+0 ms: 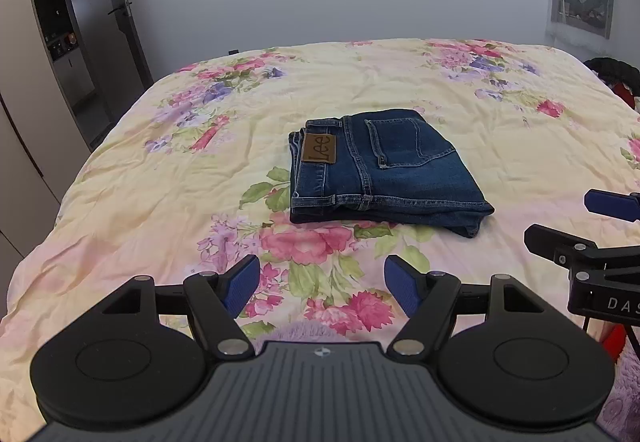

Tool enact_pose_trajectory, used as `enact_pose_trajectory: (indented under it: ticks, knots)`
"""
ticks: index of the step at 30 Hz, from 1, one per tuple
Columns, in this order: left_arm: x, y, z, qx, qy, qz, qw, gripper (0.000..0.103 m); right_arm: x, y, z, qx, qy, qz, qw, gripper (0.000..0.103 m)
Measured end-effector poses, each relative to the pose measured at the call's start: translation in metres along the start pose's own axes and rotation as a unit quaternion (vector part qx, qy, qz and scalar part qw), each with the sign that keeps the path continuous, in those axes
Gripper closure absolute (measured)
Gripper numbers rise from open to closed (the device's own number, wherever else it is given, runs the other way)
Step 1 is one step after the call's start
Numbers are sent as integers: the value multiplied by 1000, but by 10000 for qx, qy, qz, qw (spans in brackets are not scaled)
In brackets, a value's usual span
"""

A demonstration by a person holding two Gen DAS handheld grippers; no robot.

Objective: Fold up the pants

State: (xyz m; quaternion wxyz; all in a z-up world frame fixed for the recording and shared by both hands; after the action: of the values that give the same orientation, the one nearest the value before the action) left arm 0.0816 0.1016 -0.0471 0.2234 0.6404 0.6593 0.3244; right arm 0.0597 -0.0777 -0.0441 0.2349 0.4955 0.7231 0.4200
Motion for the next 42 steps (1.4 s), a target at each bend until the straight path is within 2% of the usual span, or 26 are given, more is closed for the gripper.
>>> enact_pose_trajectory:
  ticks: [42]
  knots:
    - [6, -1, -2, 4, -5, 7, 10000, 20, 0, 0, -3, 4, 38, -64, 10000, 21]
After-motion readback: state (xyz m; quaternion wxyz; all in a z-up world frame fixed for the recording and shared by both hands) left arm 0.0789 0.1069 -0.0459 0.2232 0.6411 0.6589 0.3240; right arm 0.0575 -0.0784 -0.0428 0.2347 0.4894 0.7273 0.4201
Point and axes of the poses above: each gripper's, at about its wrist camera, not at the fingertips, and z roughly the way its jaws point, x to its left, y to its top, the point moved 6 cm from there along z, roughly the way its jaws point, and after that the axes turned 1 degree about -z, right-handed, at the moved point
